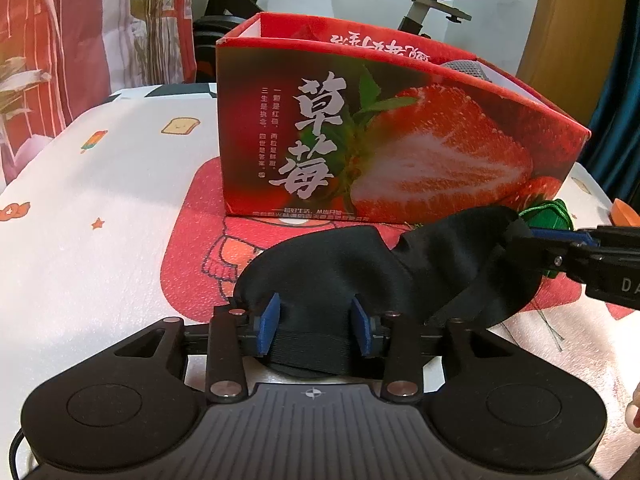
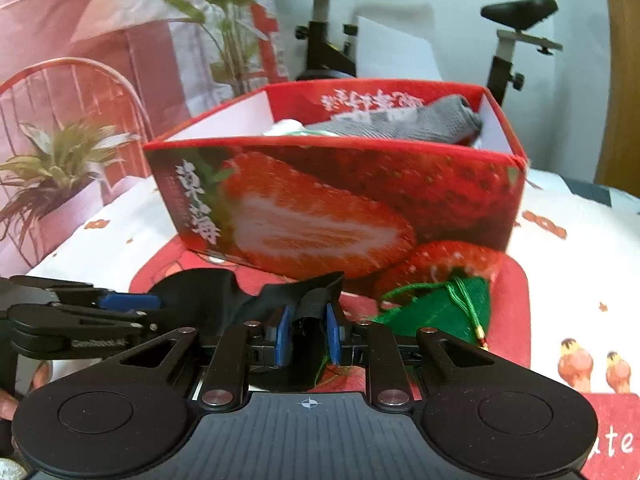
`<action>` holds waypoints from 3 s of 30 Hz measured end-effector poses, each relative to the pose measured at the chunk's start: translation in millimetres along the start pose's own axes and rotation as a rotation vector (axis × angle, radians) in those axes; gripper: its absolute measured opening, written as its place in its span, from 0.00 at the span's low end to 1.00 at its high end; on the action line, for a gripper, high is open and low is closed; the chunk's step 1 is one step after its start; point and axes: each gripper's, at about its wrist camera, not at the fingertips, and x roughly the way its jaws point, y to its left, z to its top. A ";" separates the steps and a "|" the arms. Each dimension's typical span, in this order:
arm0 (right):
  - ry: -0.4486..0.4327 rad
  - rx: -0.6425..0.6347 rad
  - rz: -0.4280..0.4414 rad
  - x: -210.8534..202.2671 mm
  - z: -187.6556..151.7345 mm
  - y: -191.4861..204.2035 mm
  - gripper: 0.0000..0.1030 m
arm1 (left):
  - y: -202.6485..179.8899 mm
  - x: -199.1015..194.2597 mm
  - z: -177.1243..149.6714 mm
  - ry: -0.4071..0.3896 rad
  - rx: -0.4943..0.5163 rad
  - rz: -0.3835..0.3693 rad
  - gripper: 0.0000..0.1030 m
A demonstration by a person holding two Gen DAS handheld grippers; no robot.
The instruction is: Organize soft objects
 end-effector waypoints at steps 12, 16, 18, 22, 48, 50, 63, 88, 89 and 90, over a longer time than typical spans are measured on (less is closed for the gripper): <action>0.037 0.172 0.149 15.0 6.1 -20.9 0.22 | -0.1 0.2 0.3 0.005 -0.001 -0.001 0.43; 0.044 0.098 0.075 16.3 0.0 -13.7 0.13 | -2.1 0.7 0.4 0.005 0.007 0.001 0.44; 0.033 0.091 0.054 13.5 -2.1 -15.9 0.10 | -1.0 0.6 0.9 0.007 0.004 -0.004 0.44; 0.021 0.099 0.020 10.2 -5.7 -24.4 0.07 | 4.7 -1.0 5.8 0.016 -0.015 -0.014 0.48; 0.027 0.096 0.022 16.9 -25.6 -32.1 0.08 | 50.5 -20.3 9.1 0.039 -0.221 0.138 0.57; 0.029 0.105 0.025 17.5 -26.3 -33.9 0.08 | 52.8 -21.6 6.6 0.050 -0.229 0.131 0.57; 0.019 0.124 0.045 19.3 -29.8 -38.1 0.08 | 38.0 -9.6 3.7 0.075 -0.198 0.080 0.66; -0.162 0.007 0.059 -25.4 -2.9 -15.6 0.07 | 6.8 -54.8 37.2 -0.114 -0.021 0.188 0.10; -0.169 -0.004 0.056 -27.0 -0.7 -13.9 0.07 | 5.0 -59.9 39.6 -0.129 -0.010 0.190 0.10; -0.174 -0.015 0.052 -28.6 1.4 -12.2 0.07 | 4.2 -65.1 42.0 -0.146 -0.002 0.187 0.10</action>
